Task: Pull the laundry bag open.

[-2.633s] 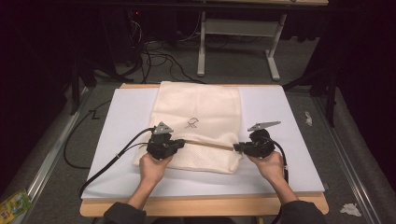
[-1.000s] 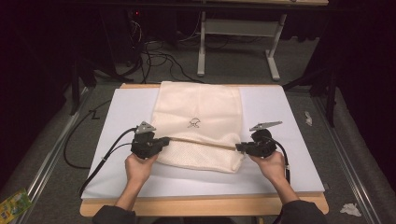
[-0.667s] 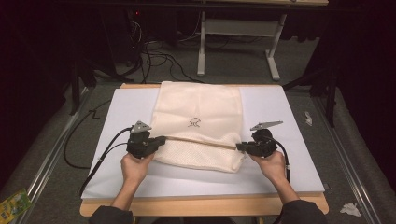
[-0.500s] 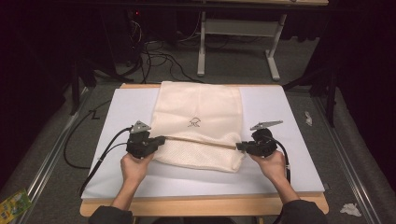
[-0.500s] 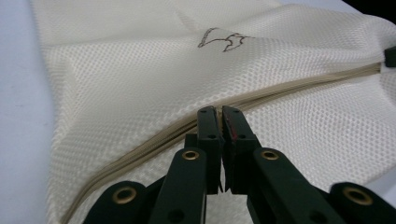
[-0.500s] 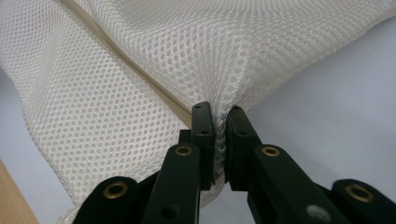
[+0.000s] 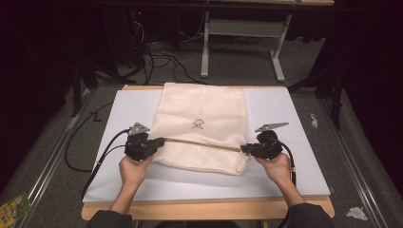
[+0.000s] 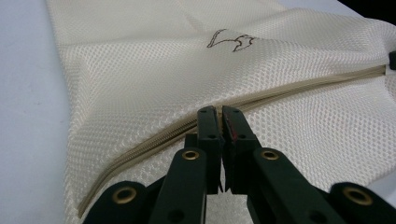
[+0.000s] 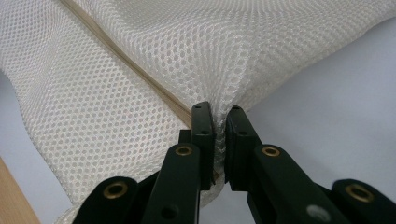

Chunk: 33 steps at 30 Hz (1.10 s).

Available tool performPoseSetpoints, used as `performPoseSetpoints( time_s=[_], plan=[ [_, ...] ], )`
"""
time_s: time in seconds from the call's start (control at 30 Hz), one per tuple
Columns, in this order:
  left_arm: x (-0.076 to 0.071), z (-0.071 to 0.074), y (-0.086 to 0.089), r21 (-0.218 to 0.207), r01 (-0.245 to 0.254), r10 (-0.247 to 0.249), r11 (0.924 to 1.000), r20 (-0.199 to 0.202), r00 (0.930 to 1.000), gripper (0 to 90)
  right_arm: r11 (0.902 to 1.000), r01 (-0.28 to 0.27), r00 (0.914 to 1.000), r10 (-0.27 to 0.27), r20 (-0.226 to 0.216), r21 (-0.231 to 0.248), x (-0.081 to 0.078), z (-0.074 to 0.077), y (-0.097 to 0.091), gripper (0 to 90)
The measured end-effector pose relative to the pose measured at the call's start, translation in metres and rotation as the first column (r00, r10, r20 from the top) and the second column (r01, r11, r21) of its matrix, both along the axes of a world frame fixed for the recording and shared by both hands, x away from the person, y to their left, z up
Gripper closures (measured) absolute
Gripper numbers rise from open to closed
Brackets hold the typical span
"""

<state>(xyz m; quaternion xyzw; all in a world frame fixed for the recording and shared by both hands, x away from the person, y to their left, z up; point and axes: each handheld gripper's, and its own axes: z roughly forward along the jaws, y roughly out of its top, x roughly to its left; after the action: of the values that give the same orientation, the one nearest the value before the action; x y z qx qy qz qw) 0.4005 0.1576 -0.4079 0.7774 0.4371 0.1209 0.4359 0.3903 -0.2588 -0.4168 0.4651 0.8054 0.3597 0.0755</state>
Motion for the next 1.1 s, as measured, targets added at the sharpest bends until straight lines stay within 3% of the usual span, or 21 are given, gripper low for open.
performPoseSetpoints(
  time_s=[0.77, 1.1],
  plan=[
    [0.000, -0.001, 0.020, -0.006, -0.040, 0.040, 0.9992, -0.006, 0.9992, 87.2, 1.0000, 0.009, 1.0000, -0.009, -0.002, -0.002, 0.000, -0.002, -0.006, 85.5],
    [0.000, -0.001, 0.020, -0.008, -0.043, 0.042, 0.9991, -0.006, 0.9991, 87.2, 1.0000, 0.009, 1.0000, -0.009, -0.004, 0.002, 0.000, -0.002, -0.006, 85.5]
  ],
)
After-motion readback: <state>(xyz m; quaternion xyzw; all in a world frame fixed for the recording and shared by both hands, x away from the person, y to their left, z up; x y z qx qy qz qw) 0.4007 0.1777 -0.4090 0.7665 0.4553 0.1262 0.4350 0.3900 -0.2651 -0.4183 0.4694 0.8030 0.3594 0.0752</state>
